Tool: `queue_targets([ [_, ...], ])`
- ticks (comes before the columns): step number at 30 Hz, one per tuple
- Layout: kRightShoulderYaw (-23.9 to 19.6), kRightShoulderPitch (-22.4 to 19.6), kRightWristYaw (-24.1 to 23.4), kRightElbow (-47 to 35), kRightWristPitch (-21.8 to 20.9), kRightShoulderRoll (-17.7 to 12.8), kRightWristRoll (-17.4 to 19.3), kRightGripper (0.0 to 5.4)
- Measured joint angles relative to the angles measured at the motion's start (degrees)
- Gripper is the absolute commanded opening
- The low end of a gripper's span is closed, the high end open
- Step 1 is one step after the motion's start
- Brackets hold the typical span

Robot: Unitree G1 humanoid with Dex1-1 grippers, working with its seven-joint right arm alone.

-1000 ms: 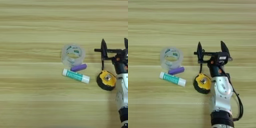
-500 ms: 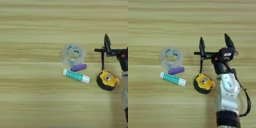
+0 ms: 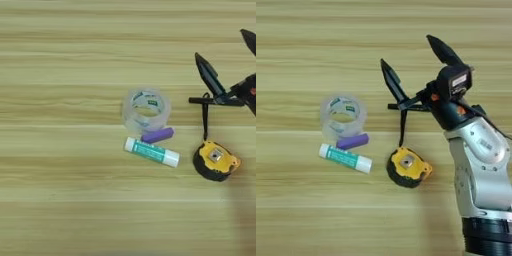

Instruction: Move the objects on the table

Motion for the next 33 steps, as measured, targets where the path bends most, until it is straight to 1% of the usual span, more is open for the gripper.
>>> queue_targets([
  [1, 1.90, -1.27, 2.20, 0.03, 3.21, -1.71, 0.02, 5.36],
  [2, 2.28, -1.35, 2.73, 0.03, 3.85, -1.78, 0.00, 5.36],
  [3, 3.78, -1.80, 4.42, 0.03, 6.68, -2.96, -0.15, 5.36],
  [4, 6.78, -2.80, 7.44, -0.08, 11.51, -5.02, -0.28, 5.36],
  [5, 8.19, -3.41, 9.13, -0.40, 14.14, -6.07, -0.28, 5.36],
  [9, 11.70, -5.35, 13.70, -2.63, 21.49, -9.47, -0.76, 5.36],
  [12, 12.33, -5.36, 16.07, -4.56, 25.08, -11.01, -0.84, 5.36],
  [16, 11.69, -5.36, 19.12, -6.93, 27.40, -12.76, -0.11, 5.36],
  [17, 11.32, -5.00, 20.53, -7.75, 27.67, -13.87, -0.10, 5.36],
  [18, 11.05, -4.25, 22.42, -8.90, 27.57, -15.30, -0.08, 5.36],
  [22, 10.83, -0.89, 26.86, -9.82, 27.30, -17.19, -0.23, 5.36],
  [24, 11.36, 0.56, 28.59, -10.27, 27.06, -18.25, -1.09, 5.36],
  [25, 12.14, 1.87, 29.42, -10.63, 26.87, -18.99, -2.43, 5.36],
  [28, 13.58, 3.70, 30.15, -10.85, 26.85, -19.09, -4.08, 5.36],
  [30, 14.18, 4.10, 30.28, -10.88, 26.84, -19.09, -4.76, 5.36],
  [33, 15.35, 5.75, 30.33, -11.01, 26.20, -19.09, -6.91, 5.36],
])
